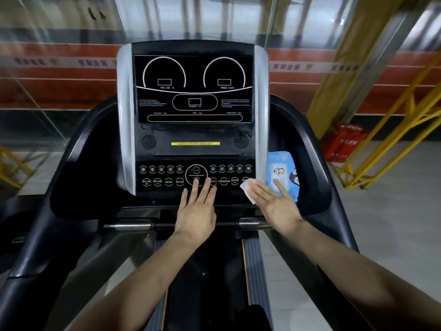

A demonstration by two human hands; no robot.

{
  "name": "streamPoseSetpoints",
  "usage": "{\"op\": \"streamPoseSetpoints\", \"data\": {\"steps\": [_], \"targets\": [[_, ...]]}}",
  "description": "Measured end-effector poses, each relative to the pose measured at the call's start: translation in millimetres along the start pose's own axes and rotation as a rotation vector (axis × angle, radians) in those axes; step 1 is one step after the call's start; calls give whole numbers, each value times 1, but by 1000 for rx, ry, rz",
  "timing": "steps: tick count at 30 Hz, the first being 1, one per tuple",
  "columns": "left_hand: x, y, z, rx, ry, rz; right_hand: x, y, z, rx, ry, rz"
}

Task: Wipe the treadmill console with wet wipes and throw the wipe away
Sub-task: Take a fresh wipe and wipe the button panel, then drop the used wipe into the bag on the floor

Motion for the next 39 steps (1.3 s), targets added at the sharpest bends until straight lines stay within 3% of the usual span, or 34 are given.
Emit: {"op": "streamPoseSetpoints", "data": {"steps": [8, 12, 18, 22, 29, 39], "targets": [[-6, -6, 15, 15, 26, 4, 10, 15, -2, 99, 12, 146], [-17, -6, 14, -24, 58, 44, 4, 26, -12, 207, -75, 207], [-36, 1, 1, -90, 132, 58, -12, 67, -29, 717, -320, 408], [-59, 12, -18, -102, 184, 91, -20, 98, -55, 885, -407, 437], [-152, 35, -90, -140, 335, 176, -8, 159, -159, 1058, -283, 399], [-394, 71, -202, -129, 620, 297, -33, 267, -388, 1372, 26, 300]]}}
Point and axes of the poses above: each hand's wrist, its own x-axis towards the middle knuckle, its own y-axis out of the back of the hand, z = x × y, the point moved 8 cm from there along x, towards the middle knuckle, and after that the axes turned 3 degrees about -x, right-handed, at the moved point
